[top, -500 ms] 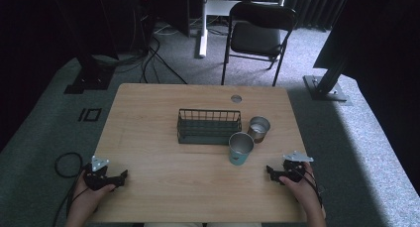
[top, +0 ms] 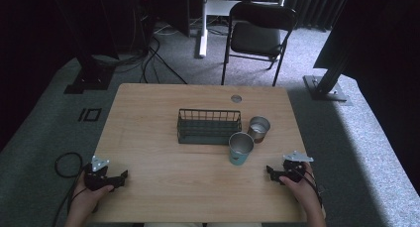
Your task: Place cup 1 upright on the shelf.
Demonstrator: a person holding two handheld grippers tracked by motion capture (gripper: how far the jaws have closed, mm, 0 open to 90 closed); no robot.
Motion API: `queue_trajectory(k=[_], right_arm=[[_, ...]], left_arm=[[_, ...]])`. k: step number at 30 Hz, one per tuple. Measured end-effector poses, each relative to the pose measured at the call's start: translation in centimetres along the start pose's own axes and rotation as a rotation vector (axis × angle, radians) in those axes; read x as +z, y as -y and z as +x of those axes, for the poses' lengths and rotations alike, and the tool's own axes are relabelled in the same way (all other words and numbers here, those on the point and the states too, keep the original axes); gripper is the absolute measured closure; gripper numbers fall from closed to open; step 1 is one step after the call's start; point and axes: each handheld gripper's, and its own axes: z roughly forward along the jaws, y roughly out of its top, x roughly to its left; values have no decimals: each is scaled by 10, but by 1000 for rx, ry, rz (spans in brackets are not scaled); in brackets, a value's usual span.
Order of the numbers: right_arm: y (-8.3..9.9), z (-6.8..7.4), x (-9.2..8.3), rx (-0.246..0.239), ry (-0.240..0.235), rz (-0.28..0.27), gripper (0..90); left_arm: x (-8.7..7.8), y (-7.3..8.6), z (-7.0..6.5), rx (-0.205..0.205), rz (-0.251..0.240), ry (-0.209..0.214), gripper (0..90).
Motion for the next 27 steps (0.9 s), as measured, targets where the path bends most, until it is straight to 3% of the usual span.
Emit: queue_trajectory(k=[5, 21, 27], right_arm=[[0, 0, 0, 0, 0, 0, 115], [0, 0, 0, 0, 1, 0, 115], [0, 0, 0, 0, 1, 1, 115]], left_arm=[[1, -1, -2, 8, -1, 8, 84], [-3, -15, -22, 60, -50, 94, 84], [-2, -22, -34, 109, -64, 136, 84]])
